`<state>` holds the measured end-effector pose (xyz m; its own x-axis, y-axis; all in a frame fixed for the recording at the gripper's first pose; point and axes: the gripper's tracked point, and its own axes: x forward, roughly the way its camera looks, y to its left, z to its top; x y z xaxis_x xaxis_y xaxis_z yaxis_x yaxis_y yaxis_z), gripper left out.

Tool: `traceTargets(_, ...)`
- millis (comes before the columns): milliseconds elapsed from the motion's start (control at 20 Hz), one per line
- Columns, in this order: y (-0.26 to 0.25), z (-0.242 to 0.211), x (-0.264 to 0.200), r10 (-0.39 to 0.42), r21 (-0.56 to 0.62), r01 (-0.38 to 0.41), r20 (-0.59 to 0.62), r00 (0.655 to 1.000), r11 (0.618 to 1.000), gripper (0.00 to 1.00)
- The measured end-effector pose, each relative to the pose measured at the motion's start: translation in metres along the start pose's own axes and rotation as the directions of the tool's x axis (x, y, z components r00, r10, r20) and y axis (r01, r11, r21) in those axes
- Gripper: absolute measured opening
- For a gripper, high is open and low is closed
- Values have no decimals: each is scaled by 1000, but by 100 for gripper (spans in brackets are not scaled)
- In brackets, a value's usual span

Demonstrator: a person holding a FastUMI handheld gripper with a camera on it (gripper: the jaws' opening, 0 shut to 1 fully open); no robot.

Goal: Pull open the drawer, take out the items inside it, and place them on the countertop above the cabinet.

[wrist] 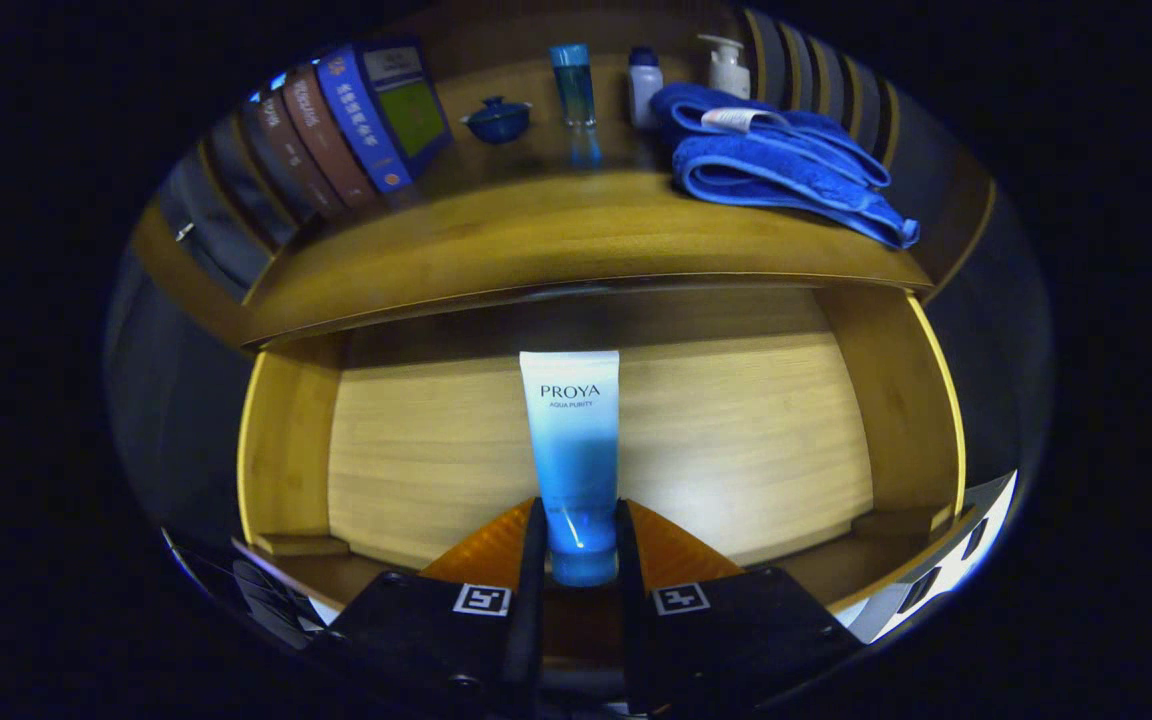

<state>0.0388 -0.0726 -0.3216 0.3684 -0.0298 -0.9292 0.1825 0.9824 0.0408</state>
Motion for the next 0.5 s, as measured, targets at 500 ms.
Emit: traceTargets(500,20,110,-73,8,-30,-1,240,971,1000,36)
